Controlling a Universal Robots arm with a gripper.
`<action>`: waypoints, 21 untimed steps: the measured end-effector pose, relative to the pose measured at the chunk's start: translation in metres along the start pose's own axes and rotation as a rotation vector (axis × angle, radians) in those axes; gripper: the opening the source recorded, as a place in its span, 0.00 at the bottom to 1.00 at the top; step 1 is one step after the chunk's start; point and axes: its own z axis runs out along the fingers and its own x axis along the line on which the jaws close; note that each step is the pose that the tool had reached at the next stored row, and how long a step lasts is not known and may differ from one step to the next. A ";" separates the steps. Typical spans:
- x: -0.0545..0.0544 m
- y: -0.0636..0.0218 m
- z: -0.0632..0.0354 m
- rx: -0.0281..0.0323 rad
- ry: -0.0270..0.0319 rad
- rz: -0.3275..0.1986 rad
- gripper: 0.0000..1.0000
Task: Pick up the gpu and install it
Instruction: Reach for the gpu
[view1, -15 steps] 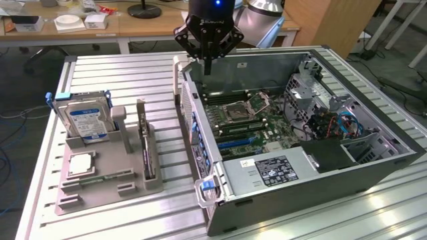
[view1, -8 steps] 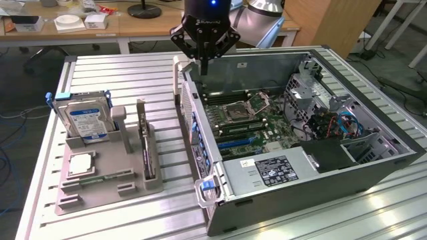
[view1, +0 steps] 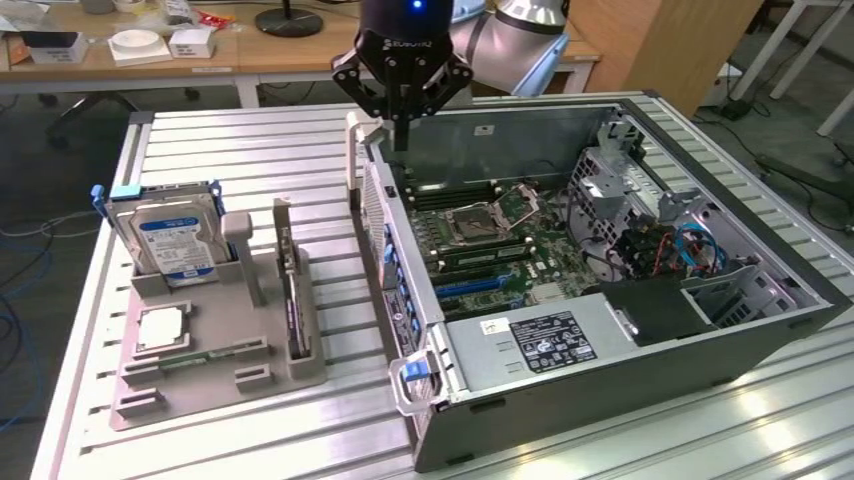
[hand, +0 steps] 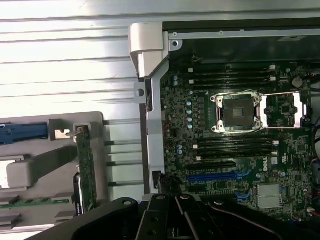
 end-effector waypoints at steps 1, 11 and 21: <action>0.001 -0.0001 0.0000 0.0000 0.0000 0.000 0.10; 0.010 -0.0007 -0.0003 0.0000 0.0000 0.000 0.10; 0.024 -0.0018 -0.0007 0.0001 0.0000 0.000 0.10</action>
